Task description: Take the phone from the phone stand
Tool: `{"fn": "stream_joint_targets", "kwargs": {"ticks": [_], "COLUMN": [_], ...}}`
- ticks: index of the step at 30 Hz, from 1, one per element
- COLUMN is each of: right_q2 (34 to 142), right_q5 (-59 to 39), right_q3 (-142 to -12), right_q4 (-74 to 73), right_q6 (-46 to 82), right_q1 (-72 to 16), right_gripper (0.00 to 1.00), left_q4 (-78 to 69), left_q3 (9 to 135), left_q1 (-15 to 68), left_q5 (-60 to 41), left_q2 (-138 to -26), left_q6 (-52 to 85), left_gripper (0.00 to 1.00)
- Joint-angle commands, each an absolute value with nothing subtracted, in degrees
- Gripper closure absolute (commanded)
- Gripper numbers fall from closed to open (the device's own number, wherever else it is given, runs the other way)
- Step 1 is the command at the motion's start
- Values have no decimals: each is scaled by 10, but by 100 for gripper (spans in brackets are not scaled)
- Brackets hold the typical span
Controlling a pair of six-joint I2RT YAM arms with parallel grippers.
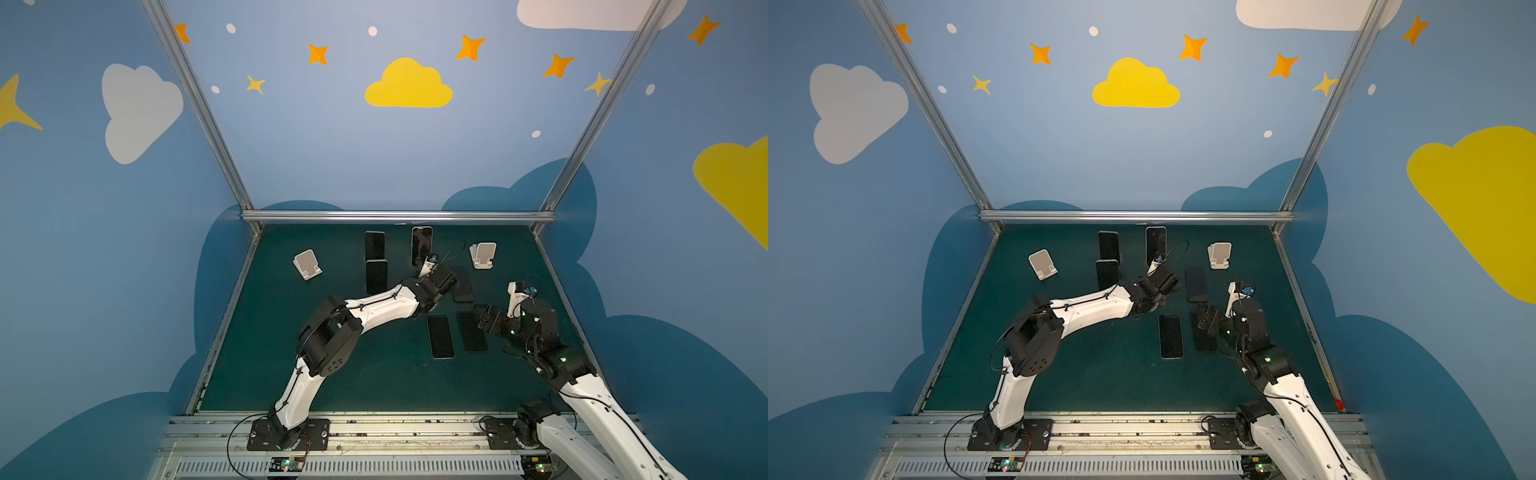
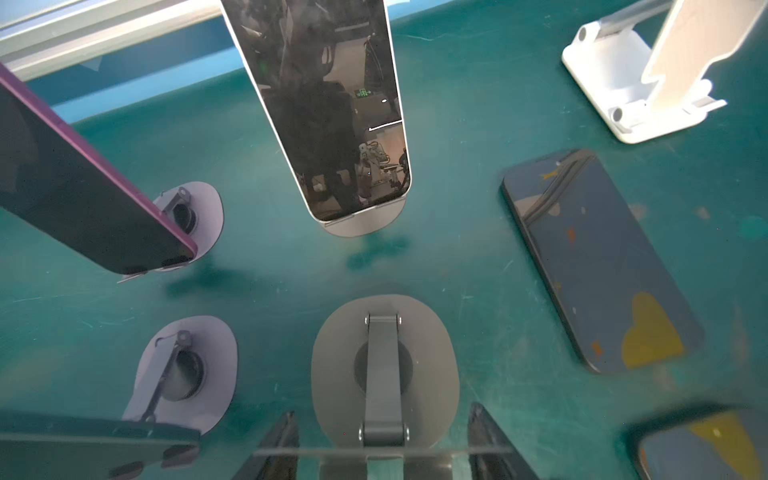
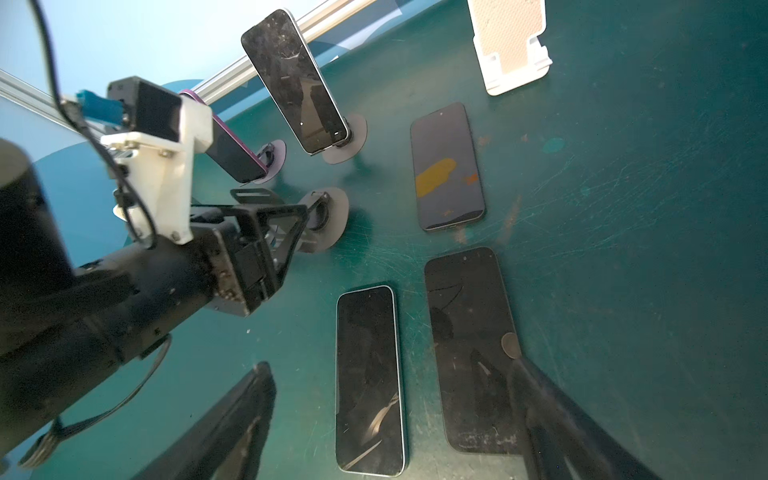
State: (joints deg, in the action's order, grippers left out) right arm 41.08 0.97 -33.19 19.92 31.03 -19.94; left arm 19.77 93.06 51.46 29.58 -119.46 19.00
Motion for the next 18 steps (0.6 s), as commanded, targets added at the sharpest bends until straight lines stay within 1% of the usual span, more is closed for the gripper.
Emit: {"fn": "stream_joint_targets", "kwargs": {"ticks": [1,6,12,18], "right_q2": [403,403,401,407], "right_q5": [18,17,15,8], "right_q3": [-327,-325,-324,-324], "right_q4": [197,193,187,176], "right_q6": [302,301,301,305], "right_q1": [-197,-197,-198,-197], "right_gripper": [12,12,12,13], "left_q4": [190,198,217,247], "left_q3": [917,862,787,742], "left_q1": [527,548,559,557], "left_q5": [300,313,329,383], "left_q2": [-1127,-1047,-920,-798], "left_q6": [175,177,197,180], "left_gripper": [49,50,51,51]}}
